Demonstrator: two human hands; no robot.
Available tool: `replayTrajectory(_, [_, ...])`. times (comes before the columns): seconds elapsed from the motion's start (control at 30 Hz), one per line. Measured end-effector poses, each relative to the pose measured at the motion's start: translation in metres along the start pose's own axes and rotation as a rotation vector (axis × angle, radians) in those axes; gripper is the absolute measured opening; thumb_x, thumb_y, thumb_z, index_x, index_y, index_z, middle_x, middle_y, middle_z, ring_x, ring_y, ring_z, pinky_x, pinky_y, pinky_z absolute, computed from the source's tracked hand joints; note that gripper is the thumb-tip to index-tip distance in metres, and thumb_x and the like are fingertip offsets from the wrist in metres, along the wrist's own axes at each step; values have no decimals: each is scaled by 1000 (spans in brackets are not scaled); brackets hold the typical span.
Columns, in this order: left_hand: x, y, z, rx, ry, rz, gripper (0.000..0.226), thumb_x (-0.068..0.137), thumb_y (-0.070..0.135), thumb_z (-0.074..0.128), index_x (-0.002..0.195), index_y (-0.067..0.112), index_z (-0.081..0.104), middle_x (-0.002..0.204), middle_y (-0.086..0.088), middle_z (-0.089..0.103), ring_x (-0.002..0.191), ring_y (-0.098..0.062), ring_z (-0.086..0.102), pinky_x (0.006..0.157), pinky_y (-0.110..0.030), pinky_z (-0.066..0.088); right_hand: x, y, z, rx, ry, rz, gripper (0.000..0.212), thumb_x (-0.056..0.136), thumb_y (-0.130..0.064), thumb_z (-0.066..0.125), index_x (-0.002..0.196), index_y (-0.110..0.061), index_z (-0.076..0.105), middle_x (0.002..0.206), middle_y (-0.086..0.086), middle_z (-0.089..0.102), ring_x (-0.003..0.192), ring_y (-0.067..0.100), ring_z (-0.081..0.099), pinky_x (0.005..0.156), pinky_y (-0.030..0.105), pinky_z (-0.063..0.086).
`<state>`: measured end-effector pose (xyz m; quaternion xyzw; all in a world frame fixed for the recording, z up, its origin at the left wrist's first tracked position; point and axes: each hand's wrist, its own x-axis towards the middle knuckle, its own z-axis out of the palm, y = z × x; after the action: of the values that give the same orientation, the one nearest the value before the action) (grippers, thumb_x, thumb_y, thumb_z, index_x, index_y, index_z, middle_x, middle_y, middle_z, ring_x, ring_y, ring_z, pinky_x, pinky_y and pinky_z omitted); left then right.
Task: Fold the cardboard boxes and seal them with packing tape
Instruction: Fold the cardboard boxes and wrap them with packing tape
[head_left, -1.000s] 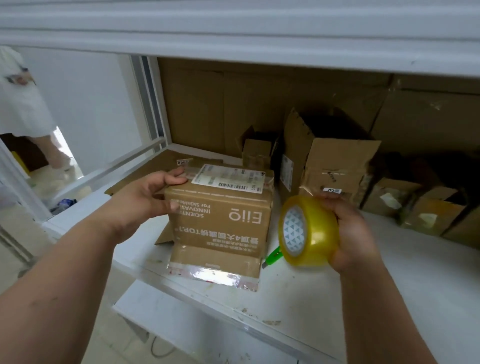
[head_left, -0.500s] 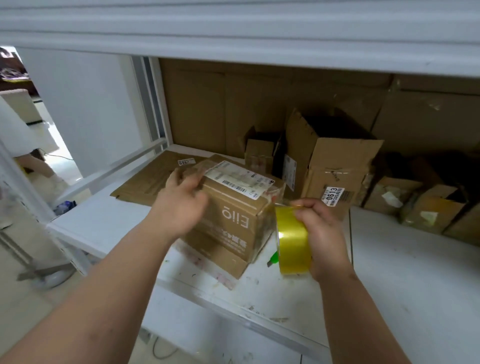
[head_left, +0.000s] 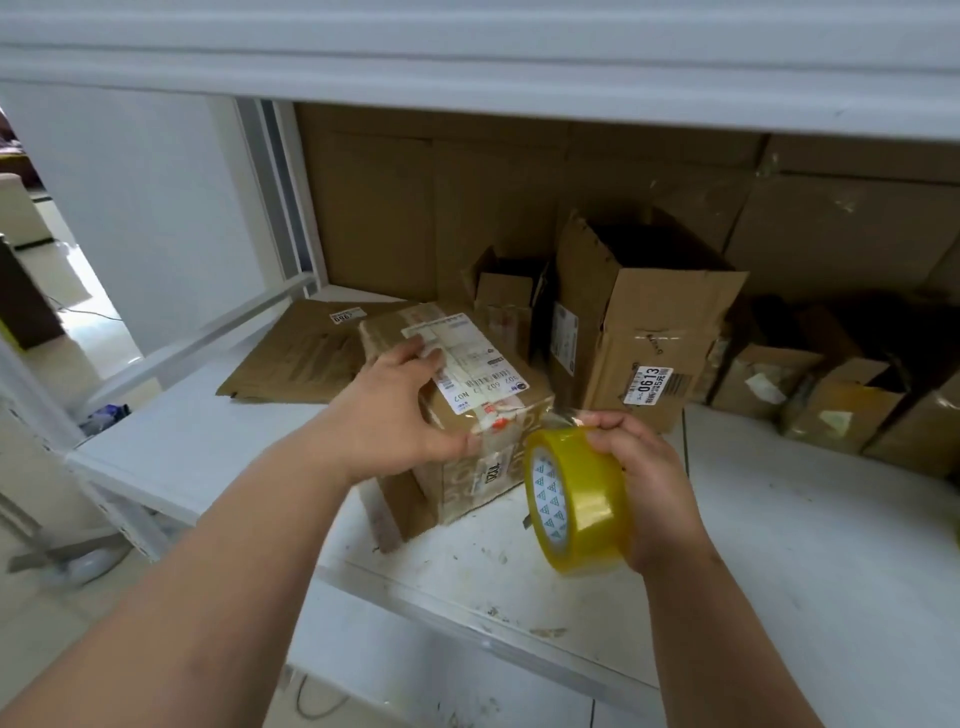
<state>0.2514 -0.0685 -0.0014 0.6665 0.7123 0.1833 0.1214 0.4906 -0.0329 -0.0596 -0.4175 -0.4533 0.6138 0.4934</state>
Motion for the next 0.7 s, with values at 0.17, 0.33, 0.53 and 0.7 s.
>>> replayTrajectory(0.17, [3,-14,-17,-28,90,148,56,85,31,71,139,28,57,149,15,45,131,2,41,98,-4,24,7,0,-6,41,-55,-11,25,85,-9,58,78,-28,73,87,-2,73,77,19,72,65,36,57])
replayTrajectory(0.33, [-1,-21,1,-113,82,150,69,76,45,80,138,26,57,146,18,44,133,2,38,108,-16,30,10,2,-5,14,-78,-10,18,80,-12,63,81,-26,74,92,2,75,79,21,73,62,34,58])
replayTrajectory(0.53, [-3,-23,10,-195,142,130,61,81,32,79,137,26,57,148,17,45,146,-6,24,120,-31,22,13,3,-11,34,-76,9,26,86,-7,57,80,-26,74,98,3,75,83,24,73,66,38,60])
replayTrajectory(0.7, [-6,-30,-3,-288,67,133,57,79,24,81,132,32,60,140,27,47,142,5,22,115,-19,17,12,-4,-28,-17,-174,27,24,67,-23,65,90,-22,74,105,9,73,91,33,72,73,47,60])
